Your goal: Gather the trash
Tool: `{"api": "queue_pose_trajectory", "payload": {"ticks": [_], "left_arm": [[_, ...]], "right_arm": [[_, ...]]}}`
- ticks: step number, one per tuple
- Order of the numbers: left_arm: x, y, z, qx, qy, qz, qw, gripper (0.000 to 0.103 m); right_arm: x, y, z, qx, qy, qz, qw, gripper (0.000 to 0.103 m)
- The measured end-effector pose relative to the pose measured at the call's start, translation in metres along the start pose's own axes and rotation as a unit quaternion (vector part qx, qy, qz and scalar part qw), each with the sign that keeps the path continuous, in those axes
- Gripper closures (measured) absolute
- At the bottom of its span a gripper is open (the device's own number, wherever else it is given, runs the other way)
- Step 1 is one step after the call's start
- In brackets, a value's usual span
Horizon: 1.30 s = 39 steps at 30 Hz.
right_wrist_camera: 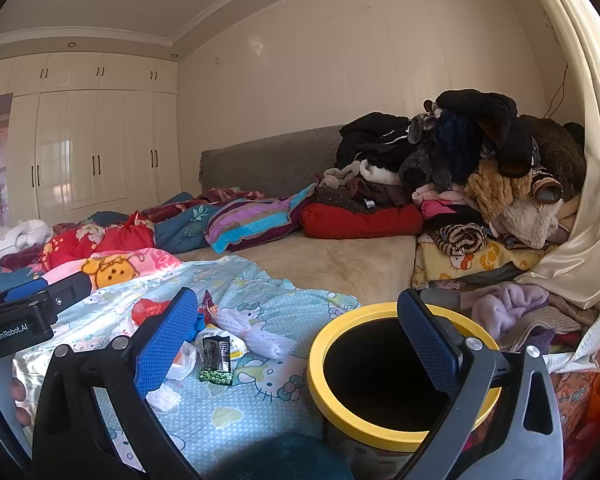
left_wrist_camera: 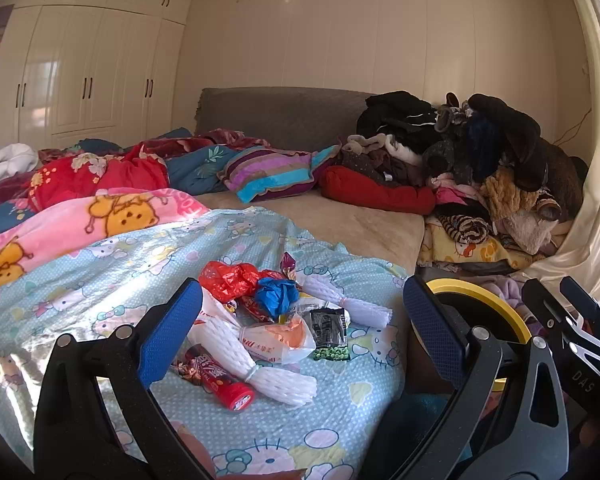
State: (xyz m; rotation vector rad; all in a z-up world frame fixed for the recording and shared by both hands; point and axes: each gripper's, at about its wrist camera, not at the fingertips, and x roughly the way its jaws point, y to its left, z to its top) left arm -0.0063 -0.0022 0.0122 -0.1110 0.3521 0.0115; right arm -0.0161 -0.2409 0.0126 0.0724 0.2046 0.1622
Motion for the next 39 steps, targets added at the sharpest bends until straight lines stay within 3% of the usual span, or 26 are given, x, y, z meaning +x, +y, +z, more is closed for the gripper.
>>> {"api": "queue_pose_trajectory", "payload": {"ticks": [39], "left_arm": [[-0.0018, -0.0024, -0.0038, 0.001, 0.009, -0.006, 0.9999, 0.011]], "right_arm": [[0.0046, 0.0093, -0.0096, 0.001, 0.009, 0.015, 1.0, 0.006]]}}
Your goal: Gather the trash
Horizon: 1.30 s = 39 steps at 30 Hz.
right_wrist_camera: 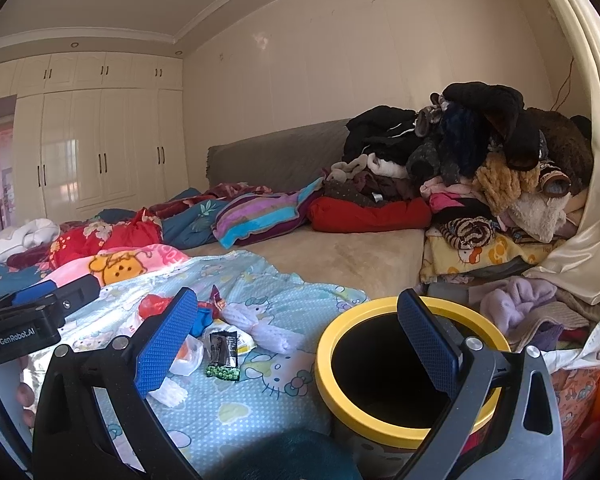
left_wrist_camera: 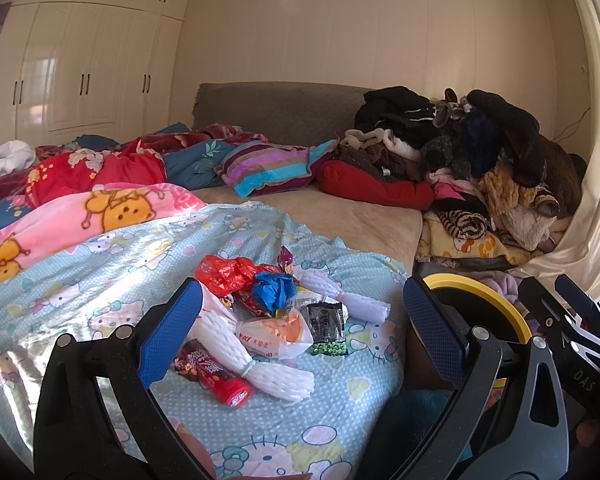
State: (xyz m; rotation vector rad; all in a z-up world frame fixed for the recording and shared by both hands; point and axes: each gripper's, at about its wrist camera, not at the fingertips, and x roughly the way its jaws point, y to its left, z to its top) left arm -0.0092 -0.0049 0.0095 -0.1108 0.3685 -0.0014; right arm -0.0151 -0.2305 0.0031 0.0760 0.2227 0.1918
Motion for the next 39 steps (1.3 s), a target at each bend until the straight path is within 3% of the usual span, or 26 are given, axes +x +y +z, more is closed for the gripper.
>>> {"api": "queue_pose_trajectory", "payload": {"ticks": [9, 24, 29, 34, 39], "left_arm": [[0.01, 0.017, -0.006, -0.019, 0.002, 0.01, 0.9998, 0.011], [0.022, 0.083, -0.001, -0.078, 0.008, 0.07, 0.9945, 0.011], [0.034, 0.112, -0.005, -0.096, 0.026, 0.081, 0.9918, 0.011], [0.057, 0.125, -0.005, -0.093, 0.042, 0.07, 0.9924, 0.011], [0.088, 0.125, -0.011, -0.099, 0.085, 0.046, 0.9904, 0.011]], "right_arm": [[0.015, 0.015, -0.002, -0.03, 0.024, 0.054, 0.998, 0.006], [0.072, 0.064, -0.004, -0.054, 0.084, 0.128, 0.987, 0.006], [0.097, 0.069, -0.008, -0.056, 0.105, 0.133, 0.984, 0.006], [0.13, 0.065, -0.015, -0.055, 0.146, 0.12, 0.98, 0.006], [0.166, 0.062, -0.026, -0.051, 0.189, 0.104, 0.975, 0.009]]}}
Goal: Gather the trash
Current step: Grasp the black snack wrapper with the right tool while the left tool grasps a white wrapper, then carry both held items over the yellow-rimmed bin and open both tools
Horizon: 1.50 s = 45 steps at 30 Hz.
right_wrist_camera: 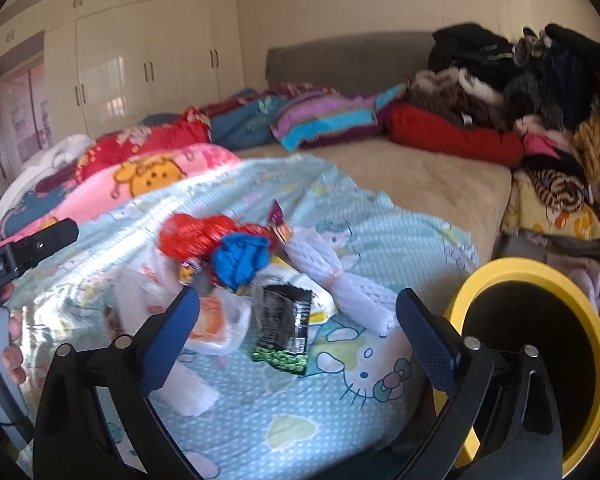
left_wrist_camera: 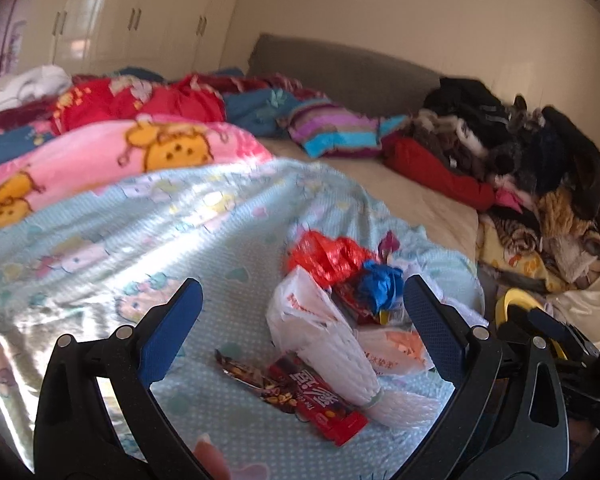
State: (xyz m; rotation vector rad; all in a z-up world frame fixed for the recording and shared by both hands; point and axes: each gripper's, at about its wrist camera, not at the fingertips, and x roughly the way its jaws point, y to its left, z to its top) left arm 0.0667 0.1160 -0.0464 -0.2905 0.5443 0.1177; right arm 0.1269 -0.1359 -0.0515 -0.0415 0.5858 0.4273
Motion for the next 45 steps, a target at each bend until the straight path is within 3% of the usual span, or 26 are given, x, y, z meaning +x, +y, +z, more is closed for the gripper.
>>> {"api": "queue_pose_trajectory", "payload": {"ticks": [8, 10, 14, 16, 18, 20, 22, 33, 45], "left_arm": [[0.033, -0.017, -0.019, 0.02, 0.055, -0.015, 0.9982, 0.012], [0.039, -0.018, -0.024, 0.018, 0.068, -0.01, 0.9975, 0.018], [0.047, -0.017, -0.031, 0.004, 0.092, -0.009, 0.9958, 0.037], [0.048, -0.018, -0.033, 0.002, 0.095, -0.01, 0.9955, 0.046], [0.047, -0.019, -0.033, 0.001, 0.099, -0.009, 0.995, 0.07], [0.045, -0.021, -0.033, 0.0, 0.101, -0.013, 0.9948, 0.086], [0.04, -0.023, -0.032, 0.001, 0.097, -0.022, 0.995, 0.095], [-0.002, -0.052, 0.003, 0.023, 0.032, -0.065, 0.9971, 0.098], [-0.008, -0.098, 0.027, 0.055, 0.008, -0.094, 0.994, 0.098]], "right_arm": [[0.055, -0.004, -0.006, 0.012, 0.084, -0.003, 0.996, 0.032], [0.064, -0.004, -0.007, 0.018, 0.099, 0.006, 0.995, 0.039], [0.078, -0.005, -0.014, 0.037, 0.136, 0.031, 0.99, 0.057], [0.079, -0.005, -0.017, 0.042, 0.141, 0.043, 0.988, 0.075], [0.076, -0.007, -0.018, 0.048, 0.136, 0.049, 0.988, 0.078], [0.07, -0.009, -0.018, 0.057, 0.129, 0.062, 0.988, 0.08], [0.065, -0.012, -0.02, 0.067, 0.124, 0.068, 0.988, 0.083], [0.021, -0.024, -0.008, 0.079, 0.06, 0.078, 0.992, 0.085], [-0.023, -0.059, 0.01, 0.104, 0.008, 0.059, 0.993, 0.085]]}}
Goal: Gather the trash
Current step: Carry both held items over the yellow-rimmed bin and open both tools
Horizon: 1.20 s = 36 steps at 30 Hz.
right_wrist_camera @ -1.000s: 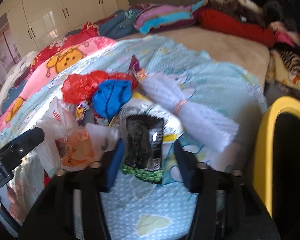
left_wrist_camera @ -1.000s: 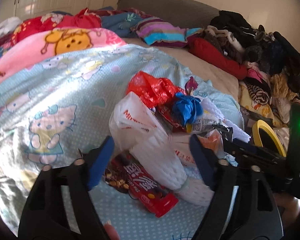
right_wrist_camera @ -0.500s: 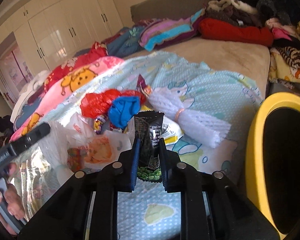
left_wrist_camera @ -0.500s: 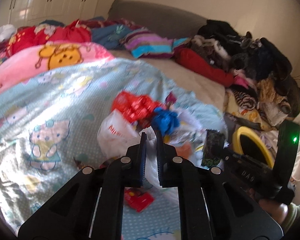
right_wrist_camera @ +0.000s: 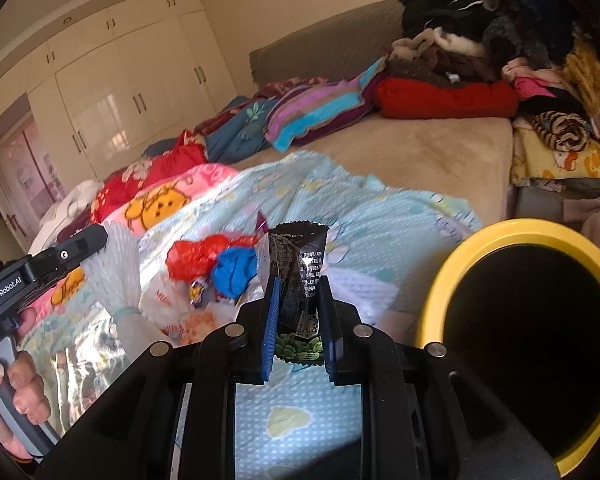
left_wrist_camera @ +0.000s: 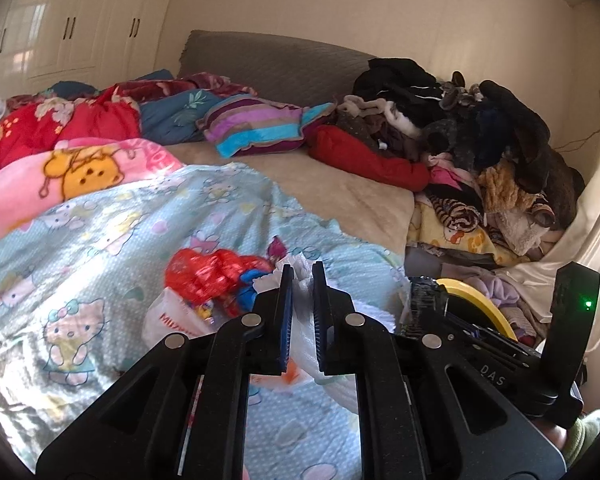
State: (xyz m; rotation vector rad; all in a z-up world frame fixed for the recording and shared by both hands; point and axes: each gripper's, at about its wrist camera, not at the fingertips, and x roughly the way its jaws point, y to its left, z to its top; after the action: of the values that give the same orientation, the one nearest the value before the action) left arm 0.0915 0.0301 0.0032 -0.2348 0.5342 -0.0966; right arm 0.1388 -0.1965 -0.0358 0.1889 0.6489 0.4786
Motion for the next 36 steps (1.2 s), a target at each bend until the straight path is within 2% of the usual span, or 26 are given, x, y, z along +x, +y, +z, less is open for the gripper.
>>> {"api": "queue_pose_trajectory", "payload": {"ticks": [20, 36], "left_arm": [[0.013, -0.079, 0.007, 0.047, -0.012, -0.046, 0.9978, 0.098], [0.044, -0.147, -0.005, 0.077, 0.003, -0.083, 0.9936, 0.098]], "right_arm": [[-0.06, -0.082, 0.018, 0.066, -0.061, -0.062, 0.994, 0.085], [-0.085, -0.149, 0.016, 0.117, -0.067, -0.106, 0.985, 0.085]]}}
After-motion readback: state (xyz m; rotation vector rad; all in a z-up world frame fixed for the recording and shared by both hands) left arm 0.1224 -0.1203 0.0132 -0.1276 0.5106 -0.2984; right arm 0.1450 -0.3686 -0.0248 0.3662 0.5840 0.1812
